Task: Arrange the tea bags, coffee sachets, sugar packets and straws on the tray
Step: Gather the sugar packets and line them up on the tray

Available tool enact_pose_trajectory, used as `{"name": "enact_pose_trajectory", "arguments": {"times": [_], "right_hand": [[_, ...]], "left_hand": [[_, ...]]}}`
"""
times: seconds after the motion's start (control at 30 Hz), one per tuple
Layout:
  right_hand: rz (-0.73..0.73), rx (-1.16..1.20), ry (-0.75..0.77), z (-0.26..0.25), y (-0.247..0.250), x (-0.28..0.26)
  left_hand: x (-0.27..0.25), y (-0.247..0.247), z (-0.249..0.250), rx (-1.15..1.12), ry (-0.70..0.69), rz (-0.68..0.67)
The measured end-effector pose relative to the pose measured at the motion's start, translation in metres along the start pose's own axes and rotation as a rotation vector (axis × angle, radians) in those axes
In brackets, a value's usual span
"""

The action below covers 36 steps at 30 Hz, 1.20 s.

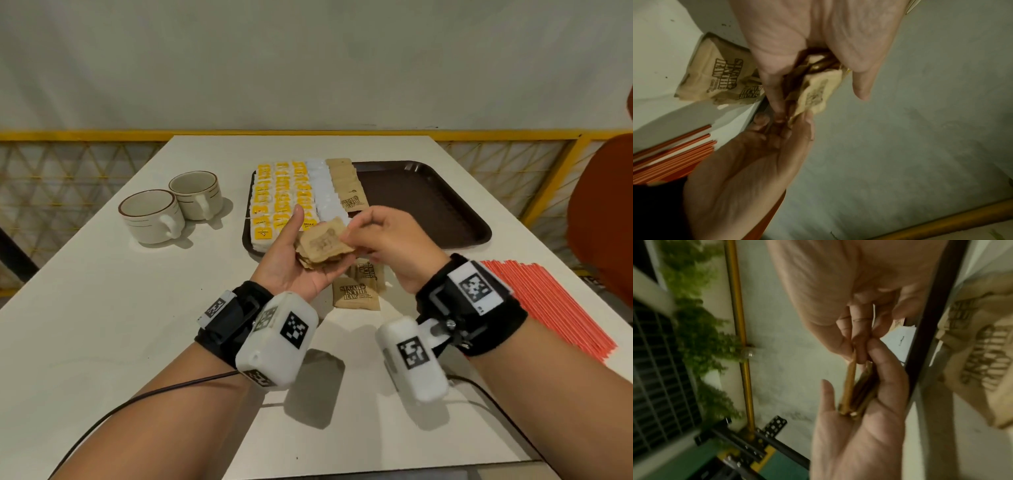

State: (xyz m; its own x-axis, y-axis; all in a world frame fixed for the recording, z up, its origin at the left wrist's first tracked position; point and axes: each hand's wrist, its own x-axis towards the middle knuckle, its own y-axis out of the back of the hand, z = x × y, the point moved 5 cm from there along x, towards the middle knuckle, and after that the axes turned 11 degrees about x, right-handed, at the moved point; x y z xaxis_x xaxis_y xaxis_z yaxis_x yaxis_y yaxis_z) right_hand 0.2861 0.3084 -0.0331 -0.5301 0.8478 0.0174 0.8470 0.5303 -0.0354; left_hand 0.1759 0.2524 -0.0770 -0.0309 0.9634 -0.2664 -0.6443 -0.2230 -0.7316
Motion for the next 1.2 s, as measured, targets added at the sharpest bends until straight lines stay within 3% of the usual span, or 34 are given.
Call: {"name": "enact_pose_trajectory", "arguments": {"times": [0.17, 0.23, 0.33, 0.43, 0.87, 1.1, 1.2], "right_hand": [[-0.019, -0.427, 0.206, -0.008, -0.003, 0.004], [-0.149, -0.524, 0.231, -0.019, -0.008, 0.000], [-0.460, -0.711, 0.140, -0.017, -0.025, -0.001], [-0.492, -0.949, 0.159, -0.010, -0.033, 0.007], [-0.615, -0.981, 0.134, -0.024, -0.044, 0.013], [-0.532, -0.941, 0.192, -0.029, -0.034, 0.014], [-0.411, -0.839, 0.131, -0.039, -0.005, 0.014]], "left_hand": [[0.000, 0.004, -0.002, 0.033, 0.011, 0.055], [0.001, 0.005, -0.002, 0.028, 0.032, 0.036], [0.000, 0.005, -0.005, 0.002, 0.099, -0.012], [0.000, 0.003, -0.006, 0.018, 0.130, -0.064], [-0.009, -0.005, -0.010, 0.159, 0.135, 0.007], [-0.008, -0.007, -0.001, 0.057, -0.017, -0.079], [-0.007, 0.004, 0.016, 0.018, -0.076, -0.002]]}}
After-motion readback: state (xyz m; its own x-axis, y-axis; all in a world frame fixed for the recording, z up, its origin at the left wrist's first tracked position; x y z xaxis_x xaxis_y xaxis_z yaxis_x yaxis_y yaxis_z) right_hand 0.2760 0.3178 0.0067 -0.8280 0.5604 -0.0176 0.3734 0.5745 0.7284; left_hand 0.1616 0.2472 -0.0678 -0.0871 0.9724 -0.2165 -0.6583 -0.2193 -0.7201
